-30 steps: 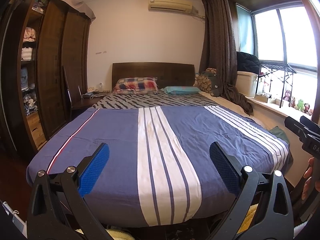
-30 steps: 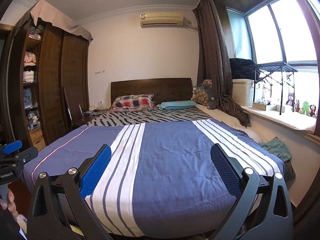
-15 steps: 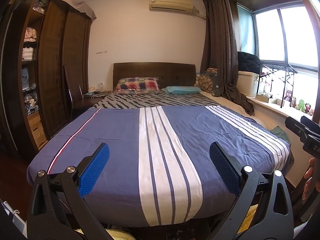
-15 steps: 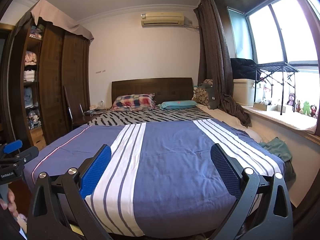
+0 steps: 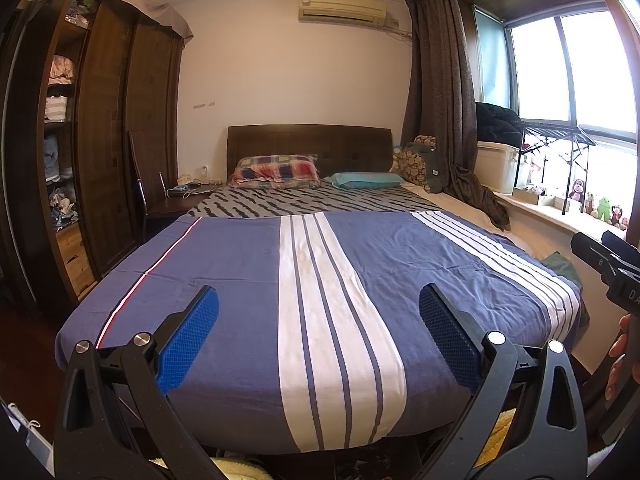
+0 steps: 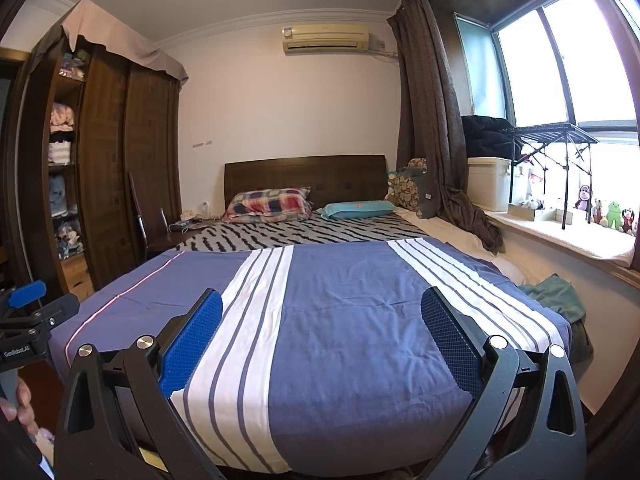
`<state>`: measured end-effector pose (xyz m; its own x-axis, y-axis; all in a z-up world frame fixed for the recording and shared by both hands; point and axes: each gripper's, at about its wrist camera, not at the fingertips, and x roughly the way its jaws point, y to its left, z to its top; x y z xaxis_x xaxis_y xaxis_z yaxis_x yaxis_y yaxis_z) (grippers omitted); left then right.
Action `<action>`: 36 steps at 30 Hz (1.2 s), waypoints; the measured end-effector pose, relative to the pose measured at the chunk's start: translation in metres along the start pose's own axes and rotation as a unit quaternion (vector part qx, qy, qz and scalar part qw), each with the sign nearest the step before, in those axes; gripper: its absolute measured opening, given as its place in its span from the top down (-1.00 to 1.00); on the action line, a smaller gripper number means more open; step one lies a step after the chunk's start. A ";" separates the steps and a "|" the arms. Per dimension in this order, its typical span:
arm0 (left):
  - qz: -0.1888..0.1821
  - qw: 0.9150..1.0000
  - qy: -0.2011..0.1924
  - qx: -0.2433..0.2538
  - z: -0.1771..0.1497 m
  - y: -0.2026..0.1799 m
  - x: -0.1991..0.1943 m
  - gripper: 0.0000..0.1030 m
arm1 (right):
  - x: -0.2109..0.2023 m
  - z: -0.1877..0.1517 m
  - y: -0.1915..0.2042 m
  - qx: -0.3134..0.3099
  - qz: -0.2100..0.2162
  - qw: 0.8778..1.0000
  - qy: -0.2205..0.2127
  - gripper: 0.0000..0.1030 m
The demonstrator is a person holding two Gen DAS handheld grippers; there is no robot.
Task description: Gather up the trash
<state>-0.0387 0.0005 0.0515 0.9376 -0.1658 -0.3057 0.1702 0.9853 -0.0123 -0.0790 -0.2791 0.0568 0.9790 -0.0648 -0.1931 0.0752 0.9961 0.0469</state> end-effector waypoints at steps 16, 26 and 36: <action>0.007 1.000 -0.001 0.000 -0.001 0.003 0.001 -0.85 | 0.000 -0.001 0.001 0.000 0.002 1.000 0.001 -0.94; 0.010 1.000 -0.001 -0.001 -0.002 0.005 -0.001 -0.85 | 0.000 -0.001 0.001 0.000 0.002 1.000 0.001 -0.94; 0.014 1.000 0.002 0.000 -0.001 0.006 0.001 -0.85 | 0.002 -0.002 0.002 0.000 0.003 1.000 0.004 -0.94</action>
<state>-0.0375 0.0064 0.0502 0.9410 -0.1380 -0.3090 0.1439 0.9896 -0.0040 -0.0772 -0.2773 0.0548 0.9779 -0.0575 -0.2008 0.0684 0.9965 0.0479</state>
